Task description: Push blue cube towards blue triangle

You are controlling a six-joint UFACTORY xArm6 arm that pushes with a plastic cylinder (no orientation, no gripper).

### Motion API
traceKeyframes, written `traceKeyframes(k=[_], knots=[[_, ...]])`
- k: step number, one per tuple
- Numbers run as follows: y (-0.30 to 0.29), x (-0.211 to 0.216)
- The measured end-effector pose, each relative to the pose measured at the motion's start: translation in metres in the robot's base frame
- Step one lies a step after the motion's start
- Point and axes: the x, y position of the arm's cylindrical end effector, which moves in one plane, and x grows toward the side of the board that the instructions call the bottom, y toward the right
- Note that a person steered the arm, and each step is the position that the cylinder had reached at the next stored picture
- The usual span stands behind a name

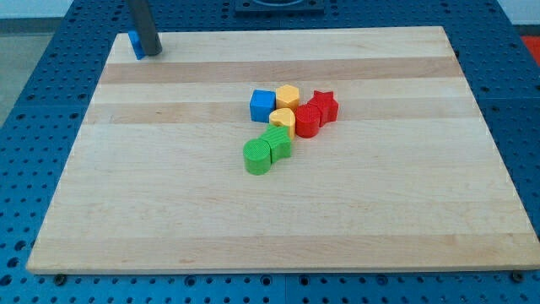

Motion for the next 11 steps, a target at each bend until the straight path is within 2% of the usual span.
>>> traceKeyframes(k=[1,2,5,7,9,11], knots=[[0.006,0.001],[0.044,0.024],[0.085,0.128],[0.146,0.189],[0.211,0.182],[0.211,0.171]])
